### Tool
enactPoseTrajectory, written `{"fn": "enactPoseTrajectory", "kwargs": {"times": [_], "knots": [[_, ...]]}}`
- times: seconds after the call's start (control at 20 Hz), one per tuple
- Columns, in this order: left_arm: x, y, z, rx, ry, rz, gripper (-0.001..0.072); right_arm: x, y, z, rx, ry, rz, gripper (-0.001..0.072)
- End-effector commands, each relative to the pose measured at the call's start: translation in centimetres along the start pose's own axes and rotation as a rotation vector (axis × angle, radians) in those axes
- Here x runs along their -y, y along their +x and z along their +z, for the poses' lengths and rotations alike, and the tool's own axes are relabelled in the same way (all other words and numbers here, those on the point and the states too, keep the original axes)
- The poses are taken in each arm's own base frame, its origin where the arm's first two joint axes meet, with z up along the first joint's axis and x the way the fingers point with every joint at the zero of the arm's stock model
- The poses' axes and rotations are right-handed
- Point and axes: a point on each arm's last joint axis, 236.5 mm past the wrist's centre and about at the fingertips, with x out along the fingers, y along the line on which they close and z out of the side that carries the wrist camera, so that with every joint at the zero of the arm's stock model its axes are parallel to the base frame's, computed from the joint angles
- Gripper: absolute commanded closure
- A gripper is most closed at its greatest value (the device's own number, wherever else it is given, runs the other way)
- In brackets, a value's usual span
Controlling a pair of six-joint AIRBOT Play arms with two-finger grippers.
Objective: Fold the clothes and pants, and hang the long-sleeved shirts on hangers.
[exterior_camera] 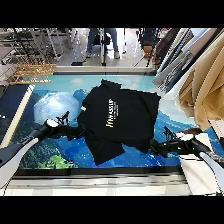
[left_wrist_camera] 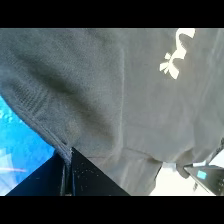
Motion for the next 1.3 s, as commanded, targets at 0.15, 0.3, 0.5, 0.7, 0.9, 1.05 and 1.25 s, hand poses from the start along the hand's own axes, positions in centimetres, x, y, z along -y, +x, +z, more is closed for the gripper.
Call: {"fn": "enactPoseTrajectory", "kwargs": {"times": [0.15,0.3,0.5,0.7,0.9,1.05,1.25], "knots": [[2.6,-5.6,2.6,0.087,0.123,-0.076,0.0701,-1.4,-2.7,-0.4,0.030,-0.194,-0.084,0.0693],[7.2,-15.3,5.7,0.210,0.208,-0.211,0.0702,-4.7,-10.9,-0.3,0.107,-0.445,-0.217,0.0694],[16.6,-35.0,8.1,0.541,0.335,-0.517,0.0702,-13.5,-28.8,-0.9,0.514,-0.734,-0.436,0.0693],[26.3,-60.4,0.8,0.987,0.519,-1.100,0.0701,-23.9,-48.3,-8.9,1.141,-0.916,-0.555,0.0693],[26.4,-77.1,-11.3,1.292,0.657,-1.567,0.0700,-29.7,-61.3,-19.8,1.679,-0.989,-0.573,0.0694],[25.2,-79.9,-14.4,1.378,0.707,-1.634,0.0700,-32.6,-64.0,-23.2,1.856,-1.052,-0.489,0.0694],[24.9,-71.1,-5.0,1.326,0.631,-1.094,0.0700,-34.6,-56.7,-14.8,1.561,-1.108,-0.295,0.0693]]}}
